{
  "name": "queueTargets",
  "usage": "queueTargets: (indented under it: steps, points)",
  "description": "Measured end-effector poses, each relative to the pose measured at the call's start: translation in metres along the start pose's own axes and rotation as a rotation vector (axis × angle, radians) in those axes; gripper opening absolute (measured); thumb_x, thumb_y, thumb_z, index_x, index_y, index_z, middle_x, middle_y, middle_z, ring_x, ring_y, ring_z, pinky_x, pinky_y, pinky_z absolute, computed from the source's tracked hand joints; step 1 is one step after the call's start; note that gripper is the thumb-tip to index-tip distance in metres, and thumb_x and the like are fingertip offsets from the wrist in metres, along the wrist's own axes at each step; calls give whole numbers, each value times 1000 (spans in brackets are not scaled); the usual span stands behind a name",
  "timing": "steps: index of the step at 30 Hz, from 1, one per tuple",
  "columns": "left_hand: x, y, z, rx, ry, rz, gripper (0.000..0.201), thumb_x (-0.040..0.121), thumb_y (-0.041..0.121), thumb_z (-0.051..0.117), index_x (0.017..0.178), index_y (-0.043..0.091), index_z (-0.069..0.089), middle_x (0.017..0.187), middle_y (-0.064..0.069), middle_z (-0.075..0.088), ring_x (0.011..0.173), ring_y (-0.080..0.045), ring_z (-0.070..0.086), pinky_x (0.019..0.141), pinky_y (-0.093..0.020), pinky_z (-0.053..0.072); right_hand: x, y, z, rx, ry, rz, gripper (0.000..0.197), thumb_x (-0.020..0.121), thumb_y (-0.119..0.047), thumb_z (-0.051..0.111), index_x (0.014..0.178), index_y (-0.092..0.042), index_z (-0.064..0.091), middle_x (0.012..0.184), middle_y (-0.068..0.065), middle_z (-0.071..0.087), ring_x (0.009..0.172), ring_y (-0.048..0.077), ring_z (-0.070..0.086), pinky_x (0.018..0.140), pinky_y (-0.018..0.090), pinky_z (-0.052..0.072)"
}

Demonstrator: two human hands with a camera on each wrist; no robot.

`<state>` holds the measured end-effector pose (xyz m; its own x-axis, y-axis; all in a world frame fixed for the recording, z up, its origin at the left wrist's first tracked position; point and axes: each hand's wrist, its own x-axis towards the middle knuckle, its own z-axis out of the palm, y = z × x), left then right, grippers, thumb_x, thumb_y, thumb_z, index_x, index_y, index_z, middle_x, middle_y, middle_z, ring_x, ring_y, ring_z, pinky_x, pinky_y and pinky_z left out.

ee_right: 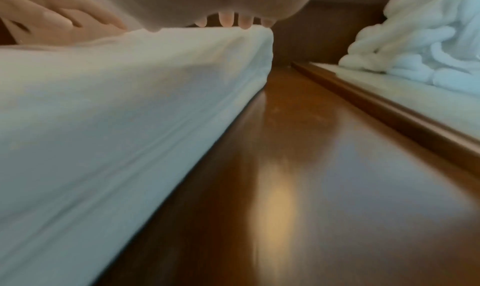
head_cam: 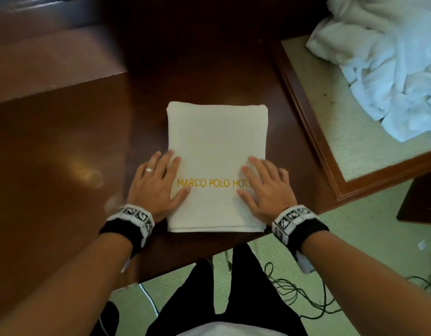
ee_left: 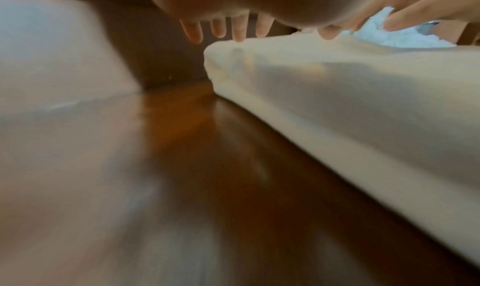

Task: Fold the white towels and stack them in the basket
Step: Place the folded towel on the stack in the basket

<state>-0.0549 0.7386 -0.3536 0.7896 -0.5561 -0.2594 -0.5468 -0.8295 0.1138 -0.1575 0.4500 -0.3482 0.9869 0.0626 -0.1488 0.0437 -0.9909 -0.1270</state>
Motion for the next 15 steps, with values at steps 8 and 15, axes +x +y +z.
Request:
queueTargets:
  steps: [8, 15]
  points:
    - [92, 13, -25, 93, -63, 116, 81, 96, 72, 16, 160, 27, -3, 168, 5, -13, 155, -22, -3, 121, -54, 11, 96, 12, -17, -139, -149, -33, 68, 98, -63, 21, 156, -33, 6, 166, 0, -8, 152, 28, -1, 115, 57, 19]
    - [56, 6, -16, -78, -106, -177, 95, 92, 77, 24, 160, 16, -5, 169, -1, -6, 153, -29, 6, 119, -54, 17, 49, 7, -10, 65, -153, 351, 75, 97, -62, 30, 156, -20, 10, 163, 7, 10, 143, 33, 26, 109, 53, 30]
